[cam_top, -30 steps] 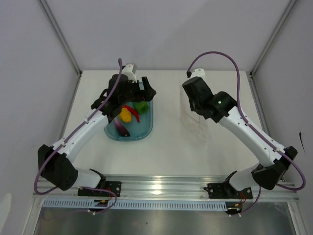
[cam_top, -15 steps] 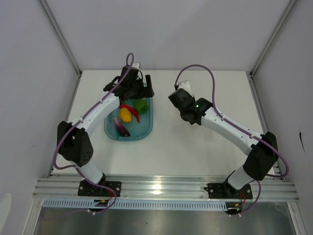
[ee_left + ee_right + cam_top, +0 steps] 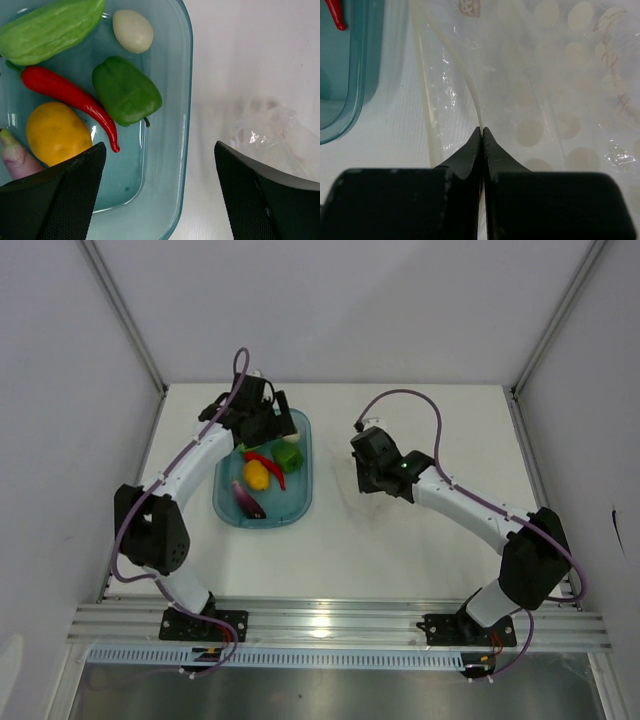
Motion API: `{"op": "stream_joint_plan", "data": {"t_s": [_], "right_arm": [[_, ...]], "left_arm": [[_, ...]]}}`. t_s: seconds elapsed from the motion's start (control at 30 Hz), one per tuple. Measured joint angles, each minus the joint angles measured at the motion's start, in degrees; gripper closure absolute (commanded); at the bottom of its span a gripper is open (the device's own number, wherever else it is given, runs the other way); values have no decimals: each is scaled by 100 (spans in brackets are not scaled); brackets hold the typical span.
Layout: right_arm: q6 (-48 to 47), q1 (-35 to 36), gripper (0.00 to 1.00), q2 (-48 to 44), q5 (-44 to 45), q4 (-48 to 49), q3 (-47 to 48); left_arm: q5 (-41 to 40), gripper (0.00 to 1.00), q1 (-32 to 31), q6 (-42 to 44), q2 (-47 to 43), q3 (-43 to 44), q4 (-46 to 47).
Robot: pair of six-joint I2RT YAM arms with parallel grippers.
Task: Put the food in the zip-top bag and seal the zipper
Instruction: Pick up the fake vegetable from the bin.
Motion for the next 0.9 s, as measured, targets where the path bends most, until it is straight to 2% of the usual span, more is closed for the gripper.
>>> {"op": "stream_joint_plan", "data": {"t_s": [0.3, 0.43, 0.9], "right_arm": [[160, -151, 100, -258, -155, 151, -37], [170, -227, 100, -487, -214, 162, -63], [166, -428, 100, -863, -262, 164, -111]], "left_arm": [[326, 1, 9, 136, 981, 444, -219], [337, 1, 9, 162, 1309, 671, -391], [-321, 0, 7, -334, 1904, 1657, -1255]]}}
